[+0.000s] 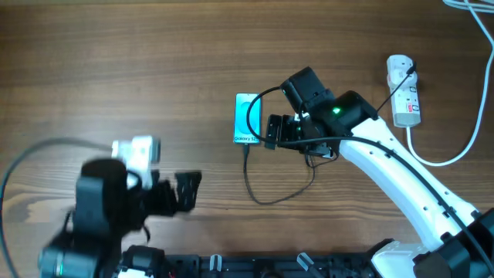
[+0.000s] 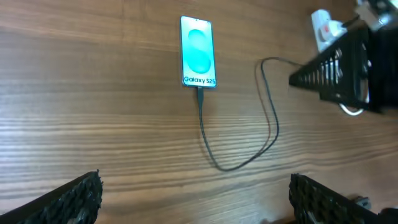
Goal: Plug charger to phone and switch on socket
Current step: 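Move the right gripper over the white power strip's rocker switch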
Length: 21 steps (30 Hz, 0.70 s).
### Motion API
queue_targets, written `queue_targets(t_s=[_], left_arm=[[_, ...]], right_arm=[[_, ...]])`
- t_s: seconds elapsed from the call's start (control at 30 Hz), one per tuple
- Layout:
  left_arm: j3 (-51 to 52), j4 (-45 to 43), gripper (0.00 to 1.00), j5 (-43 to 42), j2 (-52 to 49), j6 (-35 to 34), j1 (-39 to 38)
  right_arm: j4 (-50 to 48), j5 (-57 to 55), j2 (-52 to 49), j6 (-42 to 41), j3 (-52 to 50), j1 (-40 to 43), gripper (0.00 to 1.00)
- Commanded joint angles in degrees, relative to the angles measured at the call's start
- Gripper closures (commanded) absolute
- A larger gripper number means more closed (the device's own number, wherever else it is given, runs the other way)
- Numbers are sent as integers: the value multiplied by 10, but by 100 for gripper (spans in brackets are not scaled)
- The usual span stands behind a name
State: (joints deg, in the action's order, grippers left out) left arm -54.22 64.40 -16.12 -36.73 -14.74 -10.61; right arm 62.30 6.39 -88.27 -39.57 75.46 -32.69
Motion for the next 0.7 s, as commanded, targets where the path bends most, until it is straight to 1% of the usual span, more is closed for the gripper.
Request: queue_targets(t_s=[0.0,0.13,0.27,0.33,0.4,0.53,0.6,0.67], left_arm=[[33,4,0,2,104,-22,-2],[33,6,0,2,161,-23,-2],[33,6,0,1,162,-25,-2],[33,6,0,1,162,-25,-2],[33,6,0,1,162,-24,-2],[33,6,0,2,162,-24,-2],[33,6,0,2,162,-24,-2],[33,6,0,2,162,-24,-2]], right_arm=[[8,-1,-8,5,-2,1,0],[23,-14,13,7,9,9,0],[64,-112,77,9,32,78,0],[78,-160,115,38,32,127,0],[97,-188,143,43,32,177,0],[111,-191,165,68,32,299,0],[107,-190,162,95,32,393,0],[97,-190,157,117,32,453,0]])
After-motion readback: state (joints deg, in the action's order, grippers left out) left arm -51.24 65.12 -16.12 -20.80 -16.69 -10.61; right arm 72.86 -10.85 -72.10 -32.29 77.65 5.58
